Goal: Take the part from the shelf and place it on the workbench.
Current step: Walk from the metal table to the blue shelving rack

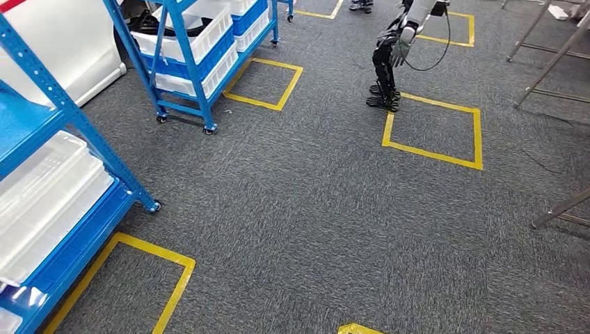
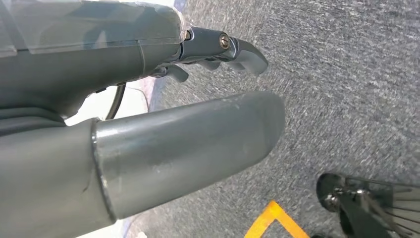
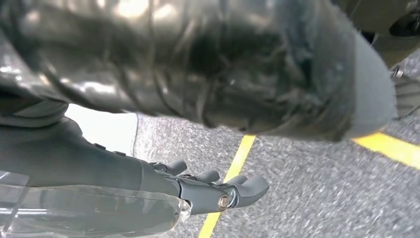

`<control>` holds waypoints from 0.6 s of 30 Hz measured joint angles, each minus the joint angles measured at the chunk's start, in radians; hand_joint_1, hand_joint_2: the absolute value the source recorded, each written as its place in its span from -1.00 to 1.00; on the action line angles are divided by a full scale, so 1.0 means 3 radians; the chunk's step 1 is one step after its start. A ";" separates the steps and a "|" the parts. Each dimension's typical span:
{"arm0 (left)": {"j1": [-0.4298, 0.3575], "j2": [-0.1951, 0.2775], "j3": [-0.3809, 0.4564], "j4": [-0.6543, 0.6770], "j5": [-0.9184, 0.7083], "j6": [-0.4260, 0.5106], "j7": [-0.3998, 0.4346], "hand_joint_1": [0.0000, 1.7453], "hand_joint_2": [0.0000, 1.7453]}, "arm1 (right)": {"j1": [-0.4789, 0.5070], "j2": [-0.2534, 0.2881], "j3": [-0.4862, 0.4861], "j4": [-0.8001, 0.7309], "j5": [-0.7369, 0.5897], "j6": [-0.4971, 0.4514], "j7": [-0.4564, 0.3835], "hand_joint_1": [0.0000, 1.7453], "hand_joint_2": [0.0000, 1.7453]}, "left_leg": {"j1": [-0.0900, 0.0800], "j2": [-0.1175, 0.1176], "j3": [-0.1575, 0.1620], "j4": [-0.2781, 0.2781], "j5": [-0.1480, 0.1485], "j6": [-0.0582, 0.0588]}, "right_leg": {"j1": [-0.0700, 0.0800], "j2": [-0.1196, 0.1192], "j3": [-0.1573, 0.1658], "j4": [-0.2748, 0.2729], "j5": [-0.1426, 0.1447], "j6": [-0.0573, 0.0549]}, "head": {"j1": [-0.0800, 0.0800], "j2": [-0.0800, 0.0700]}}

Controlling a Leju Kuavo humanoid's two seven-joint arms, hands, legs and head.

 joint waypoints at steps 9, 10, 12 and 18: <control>-0.0009 0.0012 -0.0001 0.0000 -0.0002 0.0001 0.0004 -1.00 -1.00 | -0.0008 0.0009 0.0000 0.0002 0.0003 0.0002 -0.0001 -1.00 -1.00 | -0.0020 -0.0253 -0.0026 -0.0039 0.0044 0.0169 | -0.0033 0.0268 -0.0370 0.0828 -0.0431 0.0093 | 0.0002 0.0000; -0.0011 0.0014 -0.0001 0.0000 -0.0002 0.0001 0.0004 -1.00 -1.00 | -0.0003 0.0009 0.0000 0.0002 0.0003 0.0002 -0.0001 -1.00 -1.00 | -0.0024 -0.0299 -0.0027 -0.0036 0.0045 0.0171 | -0.0032 0.0284 -0.0402 0.0871 -0.0399 0.0086 | 0.0002 0.0000; -0.0012 0.0015 -0.0002 0.0000 -0.0002 0.0001 0.0003 -1.00 -1.00 | 0.0003 0.0009 0.0000 0.0002 0.0003 0.0003 -0.0001 -1.00 -1.00 | -0.0029 -0.0394 -0.0023 -0.0029 0.0046 0.0171 | -0.0030 0.0341 -0.0305 0.0620 -0.0184 0.0057 | 0.0003 0.0000; -0.0001 0.0010 -0.0006 0.0000 -0.0007 0.0001 0.0003 -1.00 -1.00 | -0.0002 0.0010 0.0000 0.0003 0.0003 0.0006 -0.0001 -1.00 -1.00 | -0.0014 -0.0616 -0.0073 -0.0031 0.0077 0.0072 | -0.0022 0.0529 -0.0083 0.0042 0.0047 -0.0023 | 0.0002 0.0000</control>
